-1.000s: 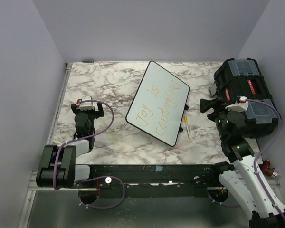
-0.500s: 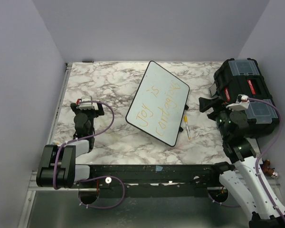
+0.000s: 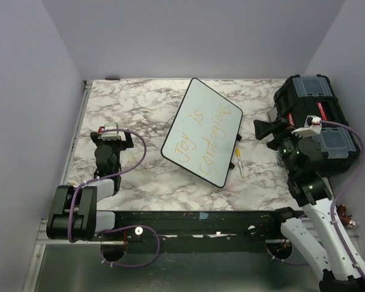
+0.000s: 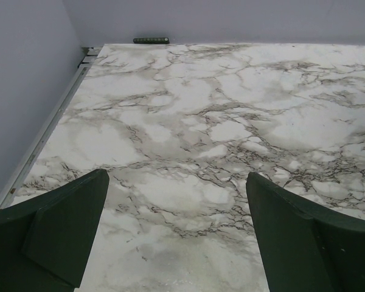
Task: Write a sentence on the whiteboard
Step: Reset both arms
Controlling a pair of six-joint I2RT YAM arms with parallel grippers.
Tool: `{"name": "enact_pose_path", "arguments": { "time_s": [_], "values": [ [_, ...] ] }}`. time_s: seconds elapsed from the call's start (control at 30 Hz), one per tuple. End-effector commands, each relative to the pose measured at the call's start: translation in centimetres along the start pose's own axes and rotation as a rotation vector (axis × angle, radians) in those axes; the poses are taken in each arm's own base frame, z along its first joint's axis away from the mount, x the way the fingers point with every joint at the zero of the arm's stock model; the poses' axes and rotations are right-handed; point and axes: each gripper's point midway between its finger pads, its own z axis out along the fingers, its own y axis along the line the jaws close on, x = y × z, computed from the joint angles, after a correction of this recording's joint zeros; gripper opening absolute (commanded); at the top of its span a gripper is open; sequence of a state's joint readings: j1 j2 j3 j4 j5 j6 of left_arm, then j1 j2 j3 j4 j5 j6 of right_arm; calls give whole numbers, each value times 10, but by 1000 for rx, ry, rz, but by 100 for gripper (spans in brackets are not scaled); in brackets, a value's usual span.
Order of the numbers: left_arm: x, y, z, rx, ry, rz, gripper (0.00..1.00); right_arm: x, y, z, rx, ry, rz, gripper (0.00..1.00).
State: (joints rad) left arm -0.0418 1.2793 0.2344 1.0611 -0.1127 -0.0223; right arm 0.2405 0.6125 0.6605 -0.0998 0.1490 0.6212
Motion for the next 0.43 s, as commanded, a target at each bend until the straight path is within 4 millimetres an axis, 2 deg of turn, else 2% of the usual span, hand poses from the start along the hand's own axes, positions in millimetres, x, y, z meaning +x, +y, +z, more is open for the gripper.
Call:
{"name": "enact_pose_path", "arguments": {
  "time_s": [0.0,0.27,0.4],
  "values": [
    [-8,-7,0,33,-35,2,98,-11,2,-10,15,-11,25,100],
    [-7,-6,0,32,-34,2,98,-3,-6,-8,60,23,25,100],
    [-8,-7,0,32,-35,2,99,-5,-4,-8,57,30,19,100]
  ]
}}
